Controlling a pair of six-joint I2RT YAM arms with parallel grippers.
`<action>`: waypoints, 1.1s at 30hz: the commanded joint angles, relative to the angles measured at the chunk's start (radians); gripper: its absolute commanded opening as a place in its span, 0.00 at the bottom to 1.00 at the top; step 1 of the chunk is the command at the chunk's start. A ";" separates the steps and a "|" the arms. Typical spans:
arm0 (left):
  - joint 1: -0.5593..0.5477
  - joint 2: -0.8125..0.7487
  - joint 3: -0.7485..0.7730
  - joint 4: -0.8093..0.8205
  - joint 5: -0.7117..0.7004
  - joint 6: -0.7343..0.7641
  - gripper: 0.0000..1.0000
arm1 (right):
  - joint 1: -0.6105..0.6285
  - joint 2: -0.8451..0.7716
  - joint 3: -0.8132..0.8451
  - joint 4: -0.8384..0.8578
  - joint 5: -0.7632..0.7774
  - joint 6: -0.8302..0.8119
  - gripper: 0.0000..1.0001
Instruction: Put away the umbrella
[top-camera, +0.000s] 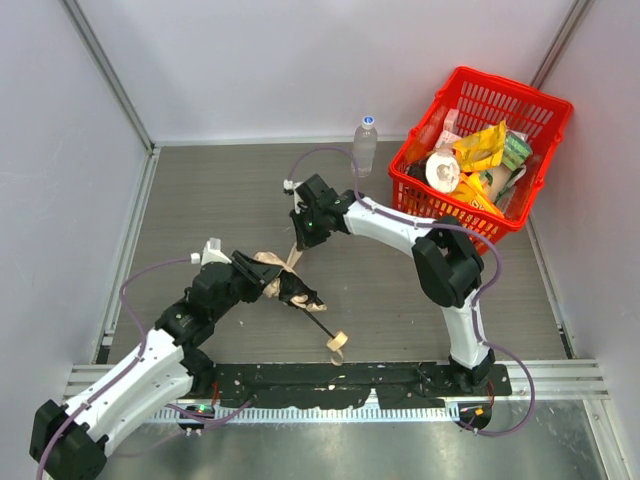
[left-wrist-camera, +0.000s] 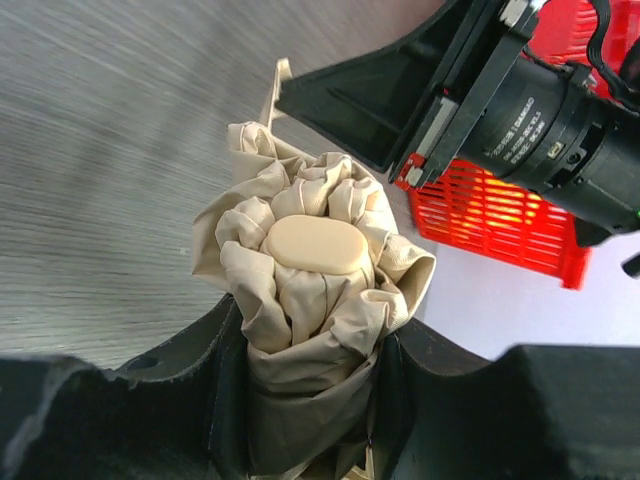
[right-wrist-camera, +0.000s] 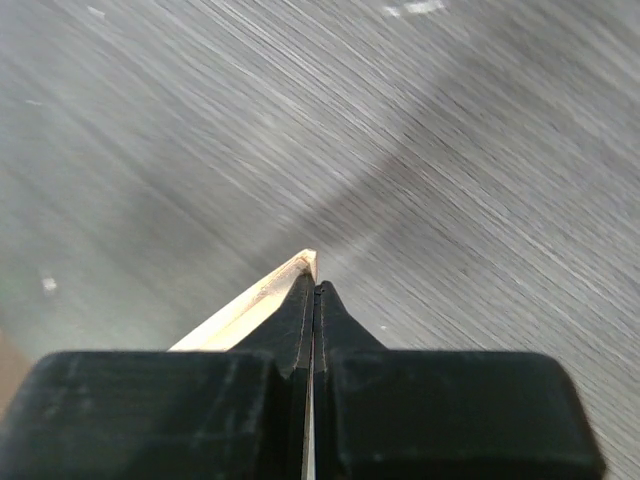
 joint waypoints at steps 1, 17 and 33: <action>-0.007 0.047 0.033 -0.050 0.013 0.011 0.00 | -0.010 0.042 0.023 -0.043 0.333 -0.077 0.01; -0.007 0.026 -0.239 0.328 -0.176 -0.055 0.00 | -0.003 -0.051 -0.050 -0.096 0.358 -0.061 0.19; -0.006 -0.055 -0.230 0.445 -0.272 0.086 0.00 | 0.480 -0.630 -0.517 0.316 0.520 -0.095 0.58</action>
